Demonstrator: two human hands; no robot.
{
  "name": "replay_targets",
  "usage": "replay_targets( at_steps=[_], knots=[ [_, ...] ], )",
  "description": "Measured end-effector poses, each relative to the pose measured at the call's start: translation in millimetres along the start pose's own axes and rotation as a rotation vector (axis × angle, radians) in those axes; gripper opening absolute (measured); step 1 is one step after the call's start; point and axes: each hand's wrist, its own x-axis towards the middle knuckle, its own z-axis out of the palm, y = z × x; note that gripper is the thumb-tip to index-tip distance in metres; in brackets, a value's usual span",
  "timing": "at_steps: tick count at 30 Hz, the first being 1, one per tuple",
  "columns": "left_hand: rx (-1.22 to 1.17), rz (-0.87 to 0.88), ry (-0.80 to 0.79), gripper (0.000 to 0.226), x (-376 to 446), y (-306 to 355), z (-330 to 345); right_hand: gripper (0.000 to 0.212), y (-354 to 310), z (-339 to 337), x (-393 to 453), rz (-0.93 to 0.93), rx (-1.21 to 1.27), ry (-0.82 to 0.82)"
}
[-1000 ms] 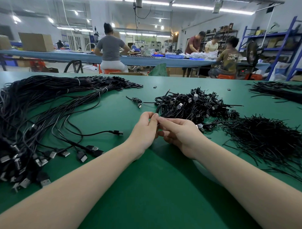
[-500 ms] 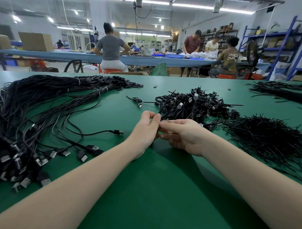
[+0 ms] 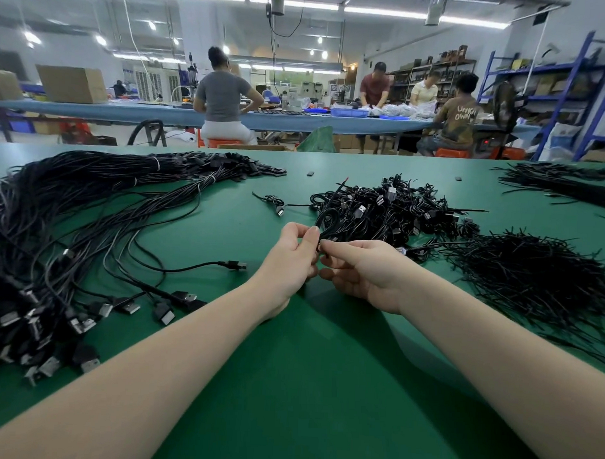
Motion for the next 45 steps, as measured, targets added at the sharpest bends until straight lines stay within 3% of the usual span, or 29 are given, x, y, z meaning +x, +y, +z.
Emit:
replay_targets(
  at_steps=[25,31,36,45],
  knots=[
    [0.013,0.018,-0.025,0.015,1.5,-4.2,-0.6,0.006,-5.9,0.0,-10.1,0.023,0.01,0.019],
    [0.086,0.024,-0.014,0.012,2.0,-8.7,0.1,0.005,-8.3,-1.8,-10.0,-0.036,-0.122,0.047],
    [0.116,0.026,-0.024,0.01,1.7,-8.1,3.3,0.011,-11.4,-3.1,-8.7,-0.288,-0.549,0.217],
    [0.118,-0.033,-0.014,0.046,-6.3,3.1,5.6,0.009,-7.2,-6.8,-9.8,-0.751,-1.066,0.432]
  ],
)
